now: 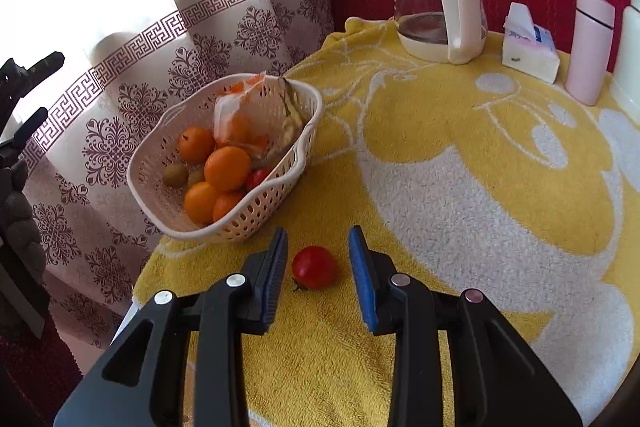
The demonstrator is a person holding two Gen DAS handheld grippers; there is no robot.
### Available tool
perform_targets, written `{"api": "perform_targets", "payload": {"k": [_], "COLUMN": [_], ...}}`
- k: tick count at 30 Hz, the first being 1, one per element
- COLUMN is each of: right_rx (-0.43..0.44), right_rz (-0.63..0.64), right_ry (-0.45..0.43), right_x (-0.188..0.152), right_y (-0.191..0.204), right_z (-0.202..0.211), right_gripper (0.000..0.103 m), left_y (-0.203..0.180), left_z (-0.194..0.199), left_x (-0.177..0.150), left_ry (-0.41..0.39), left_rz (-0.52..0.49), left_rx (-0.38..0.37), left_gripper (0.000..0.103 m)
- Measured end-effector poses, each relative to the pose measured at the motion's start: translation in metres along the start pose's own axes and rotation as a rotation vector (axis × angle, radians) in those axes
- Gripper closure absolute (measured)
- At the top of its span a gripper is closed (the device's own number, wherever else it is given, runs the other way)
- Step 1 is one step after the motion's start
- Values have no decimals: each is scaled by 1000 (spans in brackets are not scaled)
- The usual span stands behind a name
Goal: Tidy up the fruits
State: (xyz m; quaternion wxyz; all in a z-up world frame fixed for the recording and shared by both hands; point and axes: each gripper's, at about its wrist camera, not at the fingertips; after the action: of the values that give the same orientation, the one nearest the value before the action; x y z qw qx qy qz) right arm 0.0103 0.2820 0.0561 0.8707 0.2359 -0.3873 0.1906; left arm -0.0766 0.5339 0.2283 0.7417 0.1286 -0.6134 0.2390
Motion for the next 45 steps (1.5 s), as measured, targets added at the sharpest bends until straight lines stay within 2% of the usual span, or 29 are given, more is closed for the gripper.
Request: {"api": "perform_targets", "payload": {"k": [6,9,17,19,22,28,35,38,42,45], "right_rx": [-30,-22,-18,-23,-33,-25,-8,-28,-53,-38], "right_rz": [38,30,78,79,66,62,100,83,35,12], "right_ry": [43,53,90,85,55,-68,-133,-106,-17,45], "right_x": [-12,-14,-24,-24,-17,16,45,35,6,-10], "right_y": [3,3,18,17,15,23,42,31,14,9], "right_z": [-17,-22,-34,-32,-23,8,12,7,-11,-25], "right_gripper": [71,64,65,70,71,71,71,70,70,70], "left_y": [-10,-11,-11,-11,-12,-9,-7,-4,-4,-6], "left_z": [2,-1,-4,-5,-7,-6,-6,-7,-11,-11], "left_x": [-2,-4,-6,-7,-8,-8,-7,-8,-10,-10], "left_ry": [-4,3,11,13,17,15,14,18,28,28], "left_rz": [-19,-25,-24,-25,-29,-21,-19,-13,-16,-20], "left_rx": [-21,-24,-26,-28,-30,-25,-26,-22,-21,-25], "left_gripper": [5,5,5,5,5,5,5,5,5,5]}}
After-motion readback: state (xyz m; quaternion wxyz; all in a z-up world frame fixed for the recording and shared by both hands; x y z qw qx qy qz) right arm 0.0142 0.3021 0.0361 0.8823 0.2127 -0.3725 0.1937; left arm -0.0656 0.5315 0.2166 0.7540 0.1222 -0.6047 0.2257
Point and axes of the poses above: each gripper's, at about its wrist camera, not at the fingertips, and z roughly against the way its jaws point, y to its left, x to its top, and after that the axes turned 10 degrees about -y, right-handed
